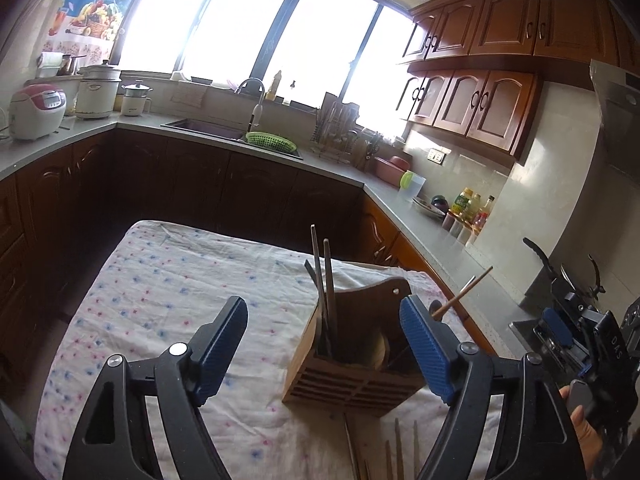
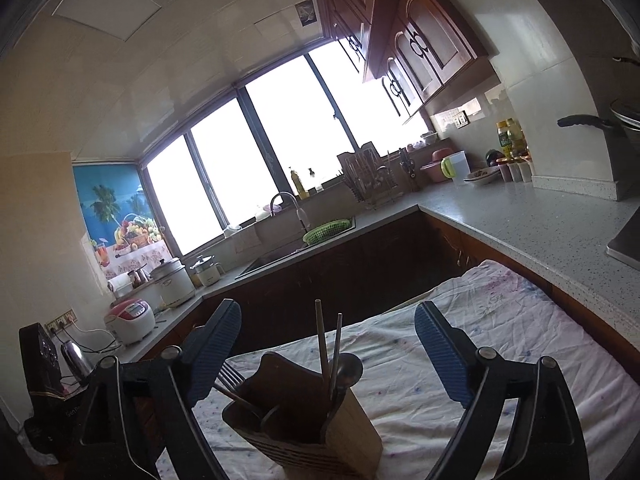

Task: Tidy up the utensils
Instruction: 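Move both open grippers back down to the chopsticks on the cloth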

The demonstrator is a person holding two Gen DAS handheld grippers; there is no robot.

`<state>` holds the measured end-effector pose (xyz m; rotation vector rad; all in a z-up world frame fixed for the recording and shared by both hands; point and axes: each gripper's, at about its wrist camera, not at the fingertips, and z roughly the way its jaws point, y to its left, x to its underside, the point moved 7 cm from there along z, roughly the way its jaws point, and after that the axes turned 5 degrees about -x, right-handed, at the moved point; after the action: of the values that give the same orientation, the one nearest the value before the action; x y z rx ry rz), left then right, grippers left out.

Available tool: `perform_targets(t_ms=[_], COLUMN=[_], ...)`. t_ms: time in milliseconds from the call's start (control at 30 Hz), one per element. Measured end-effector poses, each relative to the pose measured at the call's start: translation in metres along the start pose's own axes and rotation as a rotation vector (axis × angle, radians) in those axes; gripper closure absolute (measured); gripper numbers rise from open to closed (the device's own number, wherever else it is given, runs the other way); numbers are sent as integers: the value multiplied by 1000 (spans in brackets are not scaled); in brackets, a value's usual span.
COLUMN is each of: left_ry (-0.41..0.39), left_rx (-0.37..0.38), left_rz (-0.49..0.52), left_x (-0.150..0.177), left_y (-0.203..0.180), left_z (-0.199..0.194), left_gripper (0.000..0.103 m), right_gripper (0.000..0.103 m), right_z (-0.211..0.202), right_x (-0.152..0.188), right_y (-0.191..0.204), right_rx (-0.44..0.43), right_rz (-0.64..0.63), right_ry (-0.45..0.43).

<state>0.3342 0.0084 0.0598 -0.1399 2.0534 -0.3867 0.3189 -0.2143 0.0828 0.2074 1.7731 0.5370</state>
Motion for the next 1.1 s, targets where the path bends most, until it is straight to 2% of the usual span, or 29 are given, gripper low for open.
perform_targets(t_ms=[267, 467, 833, 1100], left_ry=[73, 148, 241, 290], left_rx=[-4, -8, -50, -57], left_rz=[-4, -4, -8, 36], left_x=[51, 84, 114, 122], left_y=[-4, -7, -11, -20], left_z=[-34, -42, -41, -21], left_gripper=[23, 23, 23, 23], right_gripper=[9, 9, 9, 9], right_z=[-46, -72, -92, -83], right_x=[32, 67, 124, 146], right_y=[-15, -27, -40, -46], right_rx=[24, 63, 107, 113], right_rz=[31, 46, 41, 60], right_ry=[65, 136, 282, 362])
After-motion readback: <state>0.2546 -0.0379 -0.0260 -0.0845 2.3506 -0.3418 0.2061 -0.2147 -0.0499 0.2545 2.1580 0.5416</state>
